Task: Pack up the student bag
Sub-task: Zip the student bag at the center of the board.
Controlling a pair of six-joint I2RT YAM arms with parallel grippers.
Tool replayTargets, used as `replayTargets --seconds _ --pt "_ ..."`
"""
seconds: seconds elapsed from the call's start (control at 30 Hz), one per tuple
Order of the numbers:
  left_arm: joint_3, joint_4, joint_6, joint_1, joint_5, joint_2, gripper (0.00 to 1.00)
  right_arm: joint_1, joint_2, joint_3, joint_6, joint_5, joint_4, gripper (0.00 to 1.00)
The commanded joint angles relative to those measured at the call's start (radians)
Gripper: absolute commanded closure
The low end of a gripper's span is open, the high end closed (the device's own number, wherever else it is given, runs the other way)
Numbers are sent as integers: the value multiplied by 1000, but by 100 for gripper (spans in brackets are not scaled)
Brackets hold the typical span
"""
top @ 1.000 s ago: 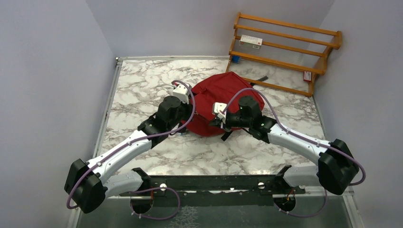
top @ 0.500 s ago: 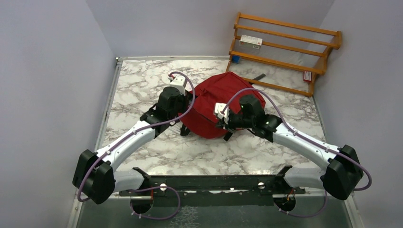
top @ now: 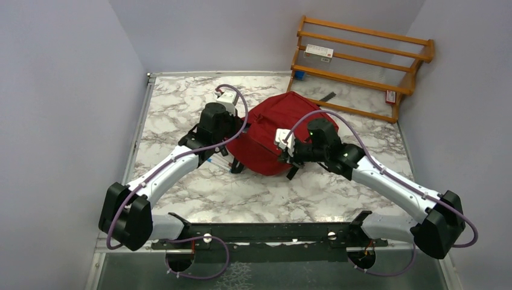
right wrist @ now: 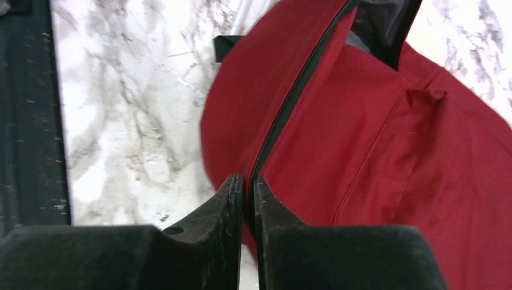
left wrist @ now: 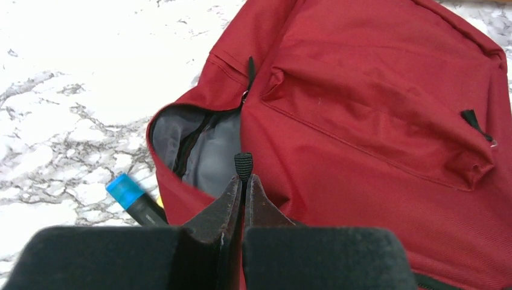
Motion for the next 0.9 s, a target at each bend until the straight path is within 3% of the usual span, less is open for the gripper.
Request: replayTargets --seconds 0.0,0.13,0.3,0.5,0.63,0.87 --pt "35 90 75 64 123 -7 100 4 -96 2 79 -133 -79 80" --pt "21 105 56 65 233 -22 100 5 -115 -20 150 -172 63 65" --pt "-11 121 46 64 263 -57 100 4 -88 -42 320 -96 241 59" --pt "-27 117 47 62 262 -80 100 5 95 69 536 31 274 51" --pt "-30 118 43 62 264 -85 100 13 178 73 739 105 437 43" --pt "-36 118 34 63 263 -92 100 55 323 135 818 253 577 39"
